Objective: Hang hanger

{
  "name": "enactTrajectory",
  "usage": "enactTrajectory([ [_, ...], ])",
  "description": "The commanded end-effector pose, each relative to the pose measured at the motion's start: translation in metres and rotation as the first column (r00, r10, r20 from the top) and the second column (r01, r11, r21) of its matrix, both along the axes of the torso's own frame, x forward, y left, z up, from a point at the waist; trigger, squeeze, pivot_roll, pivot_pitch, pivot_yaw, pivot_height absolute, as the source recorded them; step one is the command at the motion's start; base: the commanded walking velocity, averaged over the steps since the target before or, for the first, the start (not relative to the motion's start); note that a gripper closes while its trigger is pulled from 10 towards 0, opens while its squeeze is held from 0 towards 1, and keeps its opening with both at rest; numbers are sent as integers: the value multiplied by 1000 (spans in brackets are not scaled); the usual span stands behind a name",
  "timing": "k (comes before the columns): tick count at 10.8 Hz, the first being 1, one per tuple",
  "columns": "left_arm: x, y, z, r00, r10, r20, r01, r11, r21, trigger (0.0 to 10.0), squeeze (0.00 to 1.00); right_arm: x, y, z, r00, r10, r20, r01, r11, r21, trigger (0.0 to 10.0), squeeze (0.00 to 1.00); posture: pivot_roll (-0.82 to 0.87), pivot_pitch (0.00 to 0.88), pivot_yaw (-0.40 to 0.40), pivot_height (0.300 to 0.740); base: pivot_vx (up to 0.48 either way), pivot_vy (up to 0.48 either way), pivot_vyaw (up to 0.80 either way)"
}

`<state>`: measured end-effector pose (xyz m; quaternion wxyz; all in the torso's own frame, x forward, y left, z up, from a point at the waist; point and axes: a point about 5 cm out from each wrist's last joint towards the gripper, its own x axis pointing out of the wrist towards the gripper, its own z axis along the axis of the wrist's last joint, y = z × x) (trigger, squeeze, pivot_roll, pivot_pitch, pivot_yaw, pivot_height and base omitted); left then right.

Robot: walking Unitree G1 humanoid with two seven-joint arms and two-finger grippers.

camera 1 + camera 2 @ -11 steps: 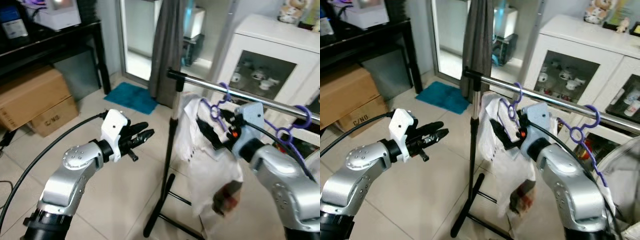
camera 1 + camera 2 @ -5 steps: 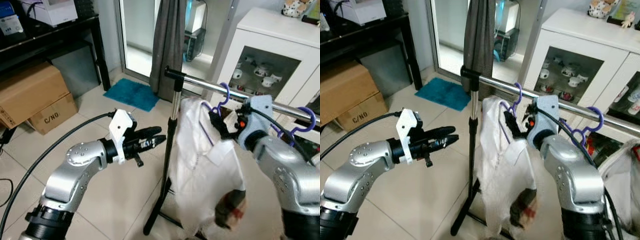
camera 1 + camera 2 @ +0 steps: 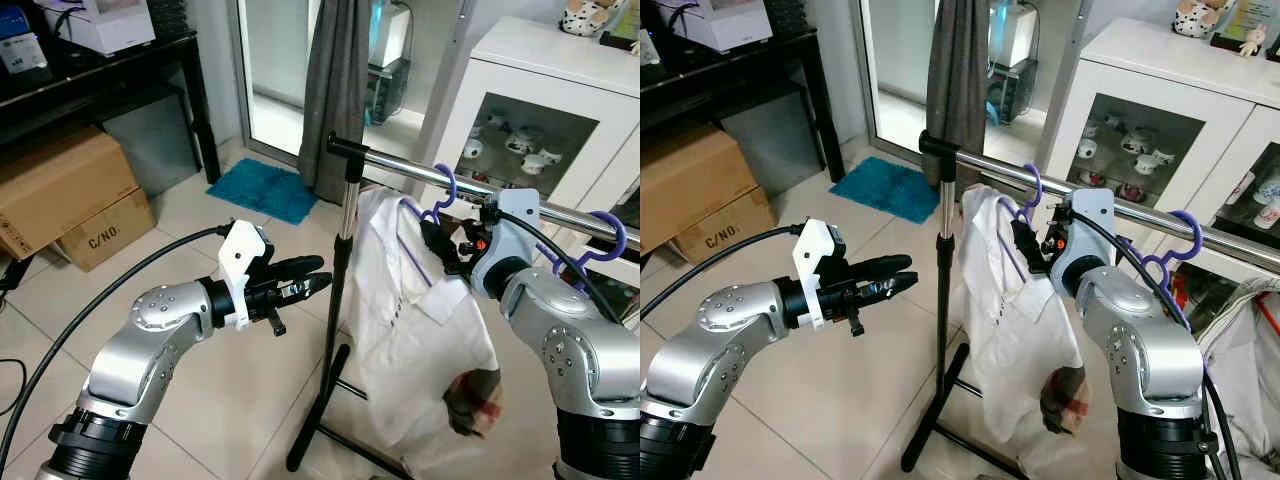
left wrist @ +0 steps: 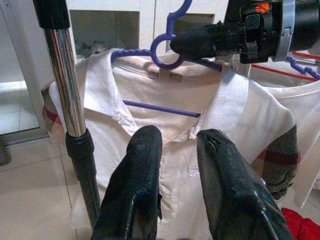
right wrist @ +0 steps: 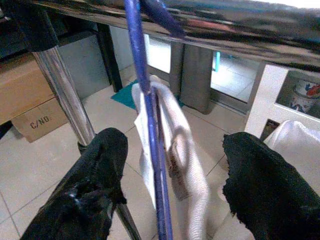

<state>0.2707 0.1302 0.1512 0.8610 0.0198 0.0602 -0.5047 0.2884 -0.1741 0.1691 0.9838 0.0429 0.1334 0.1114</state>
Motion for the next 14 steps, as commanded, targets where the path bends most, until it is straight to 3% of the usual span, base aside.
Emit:
enactTrajectory([
  [1,1,-4,6,999,-23,23,23,1000,10,10000,0,1,0,-2,1000,7,-18,-7,1000,21,0,0,-156,0,-34,740,0,0,0],
  [7,3,-3,6,999,-21,29,21,1000,17,10000,0,16,15,-7,999,43,-23,-42,999,33,0,0,-150,0,-38,740,0,0,0],
  [14,5,0,6,999,1,32,-2,999,34,10000,0,18,20,-8,998,53,-15,-52,998,44,0,0,-145,0,-33,740,0,0,0],
])
